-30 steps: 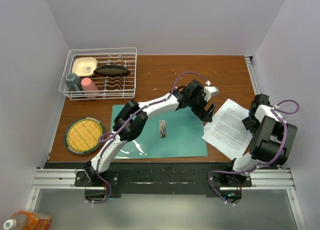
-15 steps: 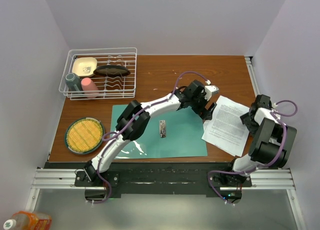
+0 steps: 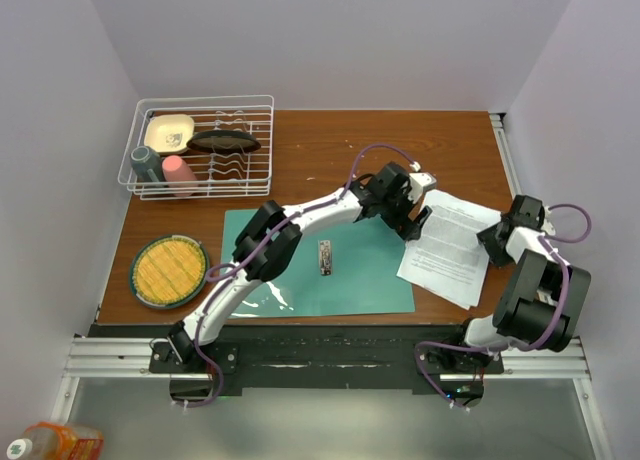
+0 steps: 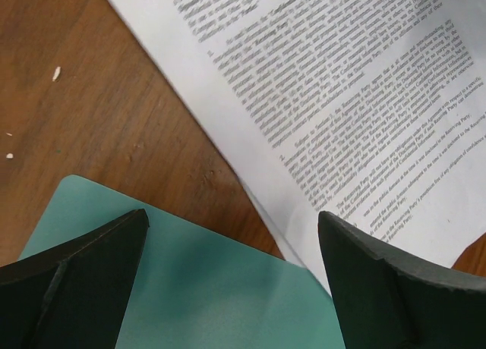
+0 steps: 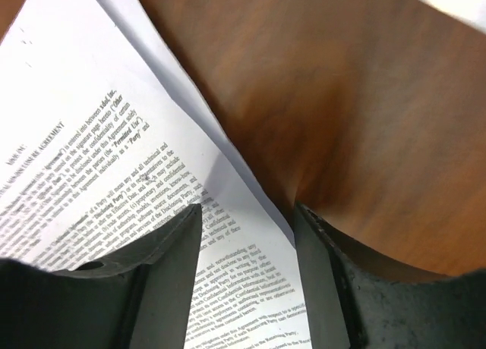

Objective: Put the files into the folder

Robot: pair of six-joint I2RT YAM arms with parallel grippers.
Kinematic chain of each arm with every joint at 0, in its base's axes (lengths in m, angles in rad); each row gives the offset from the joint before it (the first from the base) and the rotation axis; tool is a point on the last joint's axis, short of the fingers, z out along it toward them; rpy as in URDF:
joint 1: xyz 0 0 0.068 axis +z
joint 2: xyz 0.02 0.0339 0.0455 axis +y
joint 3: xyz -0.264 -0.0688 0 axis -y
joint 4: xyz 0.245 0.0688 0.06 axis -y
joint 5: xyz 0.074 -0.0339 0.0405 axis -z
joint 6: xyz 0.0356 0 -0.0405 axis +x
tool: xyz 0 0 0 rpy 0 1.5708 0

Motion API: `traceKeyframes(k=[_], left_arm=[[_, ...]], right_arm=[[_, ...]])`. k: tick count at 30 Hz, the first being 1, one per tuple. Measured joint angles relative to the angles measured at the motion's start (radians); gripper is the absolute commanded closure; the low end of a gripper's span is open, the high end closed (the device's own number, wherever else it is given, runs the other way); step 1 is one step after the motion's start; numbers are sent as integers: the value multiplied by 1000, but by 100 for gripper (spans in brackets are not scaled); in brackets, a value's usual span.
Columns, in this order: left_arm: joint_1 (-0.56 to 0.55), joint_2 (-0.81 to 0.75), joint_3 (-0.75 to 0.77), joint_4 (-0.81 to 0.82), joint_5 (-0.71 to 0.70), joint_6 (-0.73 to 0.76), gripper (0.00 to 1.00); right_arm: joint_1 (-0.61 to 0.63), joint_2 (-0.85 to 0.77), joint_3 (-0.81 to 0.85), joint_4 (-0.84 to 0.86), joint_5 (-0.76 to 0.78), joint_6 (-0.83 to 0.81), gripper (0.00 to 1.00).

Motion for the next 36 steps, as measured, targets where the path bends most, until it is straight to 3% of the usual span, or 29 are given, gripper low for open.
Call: traceKeyframes(k=[5, 10, 17, 19, 23, 25, 36], left_arm=[[-10, 3, 0, 2, -68, 33, 0], [-30, 6, 0, 8, -130, 63, 0], [-36, 9, 0, 14, -154, 85, 0], [-36, 9, 0, 15, -155, 86, 0], [-36, 9, -1, 16, -155, 86, 0], [-36, 9, -1, 17, -156, 86, 0], [-36, 9, -5, 24, -156, 87, 0]], right_arm=[[4, -11, -19, 51, -145, -2, 51], [11, -64, -37, 15, -225, -6, 70], [11, -187, -37, -11, -278, -3, 83], [11, -200, -37, -17, -291, -2, 83], [11, -212, -37, -22, -305, 0, 55], [11, -212, -38, -25, -307, -2, 47], [14, -266, -39, -78, -289, -14, 49]])
